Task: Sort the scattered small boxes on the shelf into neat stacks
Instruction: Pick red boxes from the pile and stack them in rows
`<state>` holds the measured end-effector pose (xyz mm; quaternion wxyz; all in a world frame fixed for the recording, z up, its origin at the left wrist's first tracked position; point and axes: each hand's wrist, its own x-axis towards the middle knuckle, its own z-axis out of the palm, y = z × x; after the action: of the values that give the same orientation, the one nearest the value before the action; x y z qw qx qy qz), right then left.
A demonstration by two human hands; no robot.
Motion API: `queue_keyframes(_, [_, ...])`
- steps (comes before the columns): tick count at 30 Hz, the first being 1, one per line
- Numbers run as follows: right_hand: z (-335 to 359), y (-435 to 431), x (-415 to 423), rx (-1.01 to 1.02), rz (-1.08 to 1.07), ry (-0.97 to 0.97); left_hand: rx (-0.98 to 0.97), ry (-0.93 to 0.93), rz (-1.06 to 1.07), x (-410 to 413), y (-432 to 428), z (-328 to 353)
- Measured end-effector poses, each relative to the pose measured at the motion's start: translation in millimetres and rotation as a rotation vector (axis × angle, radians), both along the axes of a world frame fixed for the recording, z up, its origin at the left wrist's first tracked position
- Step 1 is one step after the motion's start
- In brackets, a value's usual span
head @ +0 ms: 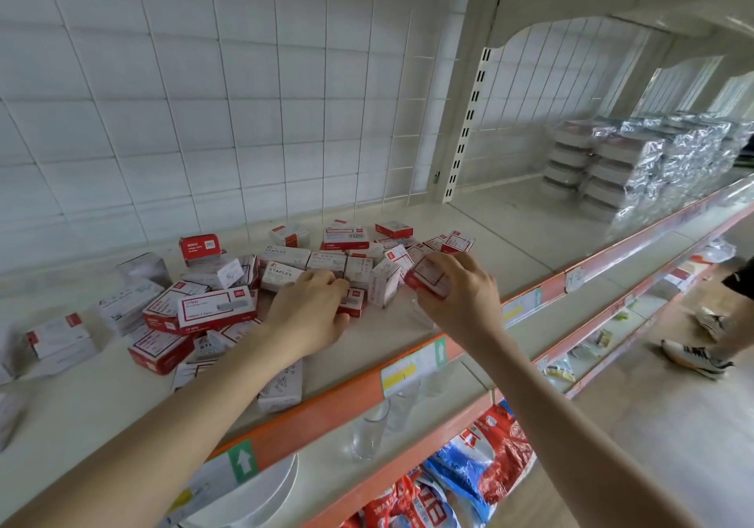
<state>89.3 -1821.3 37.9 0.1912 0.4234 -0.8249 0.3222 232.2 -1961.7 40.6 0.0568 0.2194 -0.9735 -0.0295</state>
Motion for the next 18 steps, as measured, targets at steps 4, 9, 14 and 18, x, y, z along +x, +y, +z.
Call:
queue_keyframes(4, [-8, 4, -10, 0.189, -0.094, -0.125, -0.029, -0.048, 0.049, -5, -2, -2])
queue_keyframes(9, [-15, 5, -4, 0.16, -0.105, -0.079, -0.07, -0.099, 0.104, -9, -4, -5])
queue_keyframes(14, [-13, 4, 9, 0.074, -0.048, -0.01, -0.116, -0.111, 0.085, -5, -1, -3])
queue_keyframes(18, [-11, 1, 28, 0.002, 0.105, 0.087, -0.121, -0.113, 0.055, 2, 5, -4])
